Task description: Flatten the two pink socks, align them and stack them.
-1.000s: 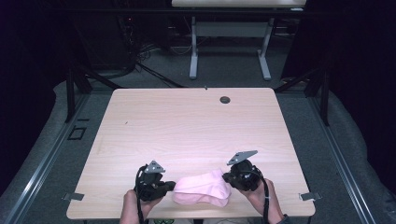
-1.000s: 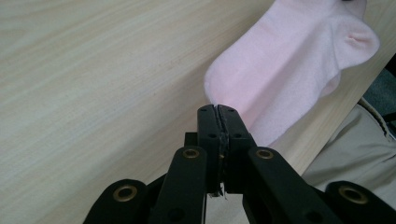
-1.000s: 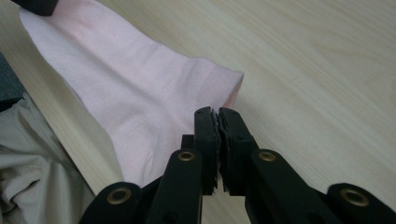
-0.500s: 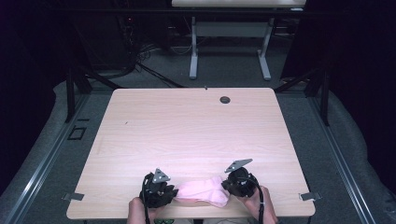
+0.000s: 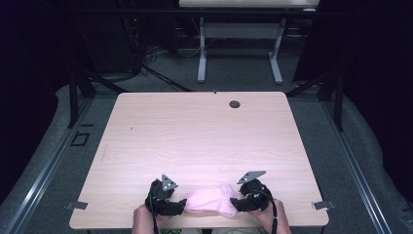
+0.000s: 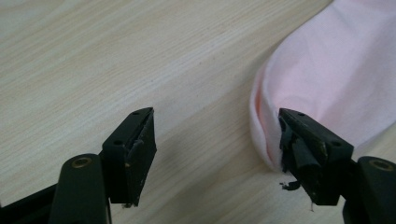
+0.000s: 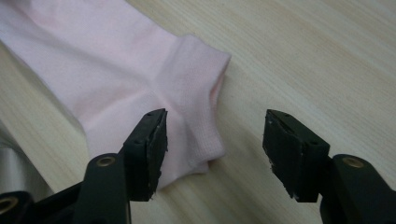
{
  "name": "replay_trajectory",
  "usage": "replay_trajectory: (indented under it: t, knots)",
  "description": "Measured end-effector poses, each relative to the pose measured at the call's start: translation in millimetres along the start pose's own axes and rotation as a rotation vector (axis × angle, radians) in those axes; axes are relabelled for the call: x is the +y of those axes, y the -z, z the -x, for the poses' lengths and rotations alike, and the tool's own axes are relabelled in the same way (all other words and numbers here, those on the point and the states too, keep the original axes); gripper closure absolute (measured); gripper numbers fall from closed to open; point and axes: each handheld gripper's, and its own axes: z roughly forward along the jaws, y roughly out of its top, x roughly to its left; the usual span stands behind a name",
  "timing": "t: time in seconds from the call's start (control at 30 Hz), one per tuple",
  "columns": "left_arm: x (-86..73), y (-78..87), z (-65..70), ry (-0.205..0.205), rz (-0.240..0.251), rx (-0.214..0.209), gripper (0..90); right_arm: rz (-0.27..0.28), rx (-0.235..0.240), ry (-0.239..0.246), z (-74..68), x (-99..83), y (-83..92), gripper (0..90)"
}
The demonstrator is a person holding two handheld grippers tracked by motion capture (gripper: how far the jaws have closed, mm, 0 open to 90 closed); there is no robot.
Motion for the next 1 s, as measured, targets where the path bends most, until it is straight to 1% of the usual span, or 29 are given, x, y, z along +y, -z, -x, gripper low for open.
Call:
replay_trajectory:
  t: [0.03,0.07,0.1,0.17,0.2,0.23,0.27,0.33,0.4,0.43,0.47,0.53,0.63,0.7,0.77,0.8,0.87,0.9,0.93,0.97,1.0]
  knots:
    - [-0.4,0.1,-1.1,-0.003,-0.001,0.002,26.5,-0.010,-0.012,-0.001,0.1,-0.7,0.4,35.4]
    - [-0.8,0.9,-2.0,0.001,0.000,-0.002,25.0,0.000,-0.008,-0.003,0.7,-1.8,-0.1,33.4]
    - [-1.3,2.3,-2.8,0.007,0.007,0.000,22.1,-0.012,-0.013,-0.004,1.4,-2.4,1.8,31.0]
    - [-2.4,6.8,-5.8,0.009,0.022,-0.001,17.3,0.013,-0.010,-0.013,4.4,-4.9,4.4,27.7]
    - [-3.2,9.6,-7.5,0.017,0.037,-0.003,15.1,0.016,-0.006,-0.027,5.7,-5.7,7.2,25.5]
    - [-4.0,12.7,-9.9,0.021,0.050,-0.003,14.6,0.027,-0.007,-0.035,7.6,-6.9,9.7,23.6]
    - [-4.9,15.8,-12.1,0.034,0.058,-0.001,12.8,0.041,-0.005,-0.047,9.3,-8.3,12.4,20.9]
    - [-7.3,22.4,-19.0,0.044,0.073,0.007,8.3,0.065,-0.009,-0.057,13.7,-11.9,19.8,16.1]
    - [-11.1,28.1,-26.9,0.070,0.092,0.023,5.0,0.095,-0.017,-0.075,18.0,-16.0,26.1,13.6]
    - [-13.2,30.5,-32.1,0.082,0.093,0.025,3.7,0.099,-0.025,-0.076,21.3,-18.1,29.7,11.8]
    - [-15.6,32.3,-37.2,0.098,0.099,0.027,2.3,0.106,-0.033,-0.088,24.3,-20.3,32.4,9.2]
    - [-19.7,34.2,-46.3,0.113,0.091,0.049,0.9,0.114,-0.045,-0.112,30.6,-24.6,36.0,5.2]
    - [-27.0,34.0,-57.8,0.135,0.084,0.085,0.3,0.114,-0.079,-0.134,41.1,-31.9,41.0,0.8]
    - [-34.2,31.7,-68.2,0.162,0.082,0.104,0.3,0.125,-0.104,-0.159,47.3,-37.1,42.5,0.0]
    - [-41.0,29.1,-78.0,0.187,0.080,0.119,0.2,0.123,-0.131,-0.169,54.3,-42.6,43.1,0.0]
    - [-44.4,27.5,-82.4,0.201,0.079,0.125,0.2,0.123,-0.135,-0.178,58.0,-45.5,43.3,0.0]
    - [-50.7,23.6,-90.9,0.211,0.065,0.144,0.2,0.119,-0.154,-0.194,65.3,-51.0,41.9,0.0]
    - [-53.8,20.9,-95.3,0.224,0.062,0.140,0.2,0.120,-0.167,-0.204,69.1,-53.7,40.6,0.0]
    - [-56.5,18.4,-98.9,0.230,0.056,0.148,0.2,0.116,-0.170,-0.213,73.3,-56.3,39.6,0.0]
    - [-58.9,16.0,-102.0,0.232,0.055,0.158,0.2,0.116,-0.179,-0.223,77.4,-59.1,38.1,0.0]
    - [-60.6,15.0,-103.7,0.226,0.063,0.183,0.0,0.111,-0.182,-0.233,81.8,-61.9,36.3,0.0]
